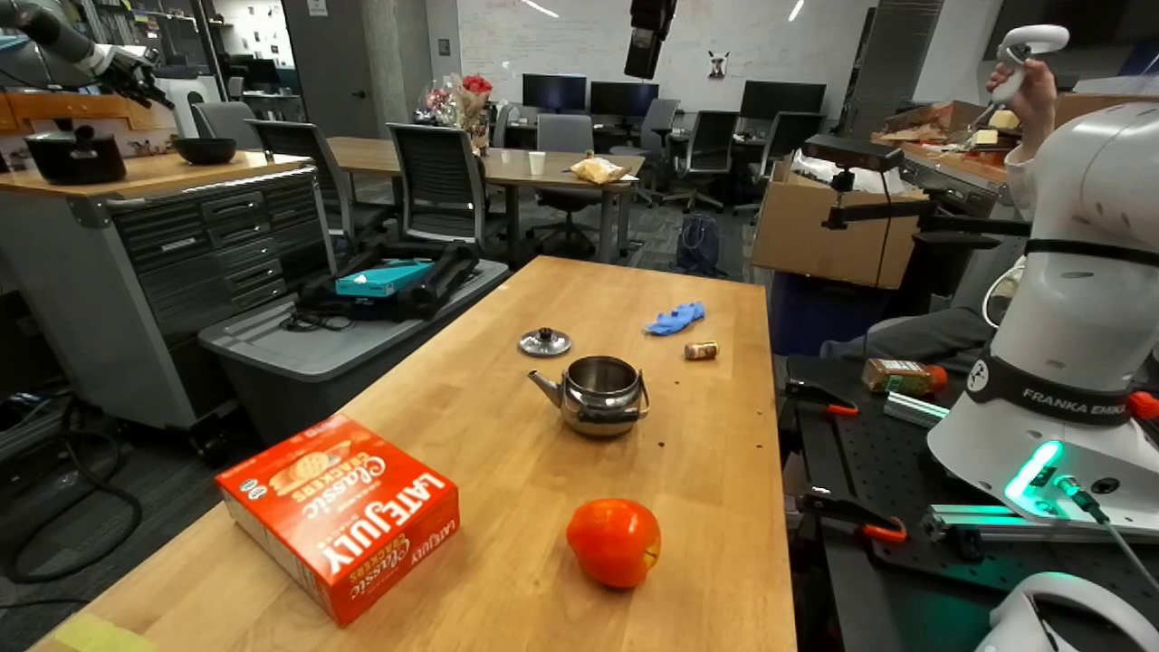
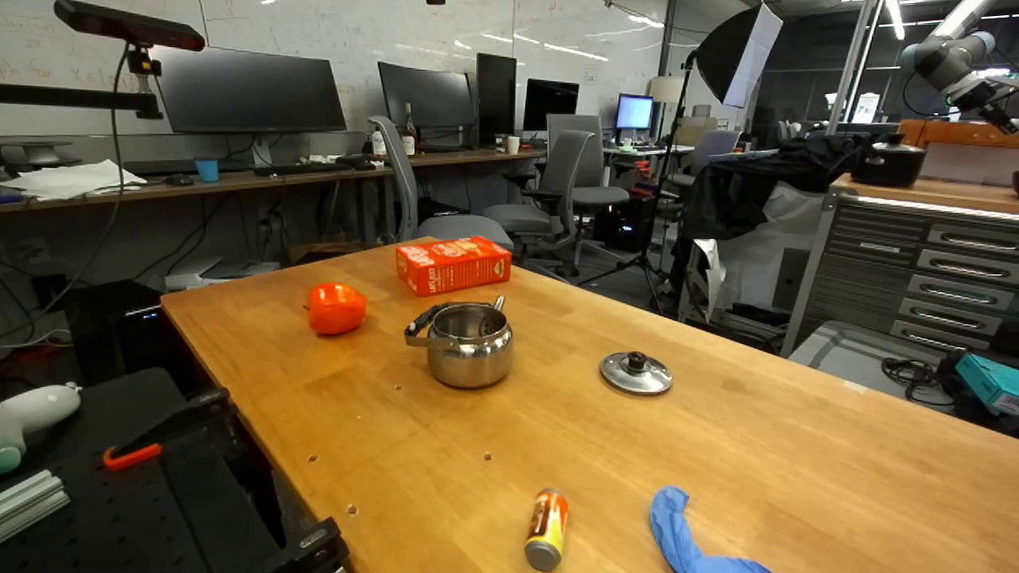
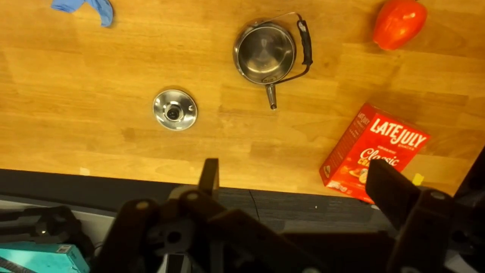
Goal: Cover the teapot with the silver lid on the table
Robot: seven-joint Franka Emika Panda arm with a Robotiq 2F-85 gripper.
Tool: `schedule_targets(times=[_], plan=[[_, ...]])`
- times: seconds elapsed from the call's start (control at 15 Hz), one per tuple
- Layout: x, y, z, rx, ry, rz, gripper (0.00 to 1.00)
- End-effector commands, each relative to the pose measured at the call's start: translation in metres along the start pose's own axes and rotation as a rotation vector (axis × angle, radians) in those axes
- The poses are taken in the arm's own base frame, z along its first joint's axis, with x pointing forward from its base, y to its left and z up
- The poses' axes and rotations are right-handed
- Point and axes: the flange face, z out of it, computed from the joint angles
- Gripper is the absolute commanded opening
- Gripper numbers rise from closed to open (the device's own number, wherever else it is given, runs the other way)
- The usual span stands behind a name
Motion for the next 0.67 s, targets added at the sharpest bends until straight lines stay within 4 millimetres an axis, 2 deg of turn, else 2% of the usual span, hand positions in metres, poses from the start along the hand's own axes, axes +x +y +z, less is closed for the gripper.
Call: schedule_targets(times=[0.0, 0.6], plan=[[0.038, 0.012, 0.006, 0.002, 0.029, 0.059, 1.0], [0.108, 0.035, 0.058, 0.002, -0.022, 0.129, 1.0]])
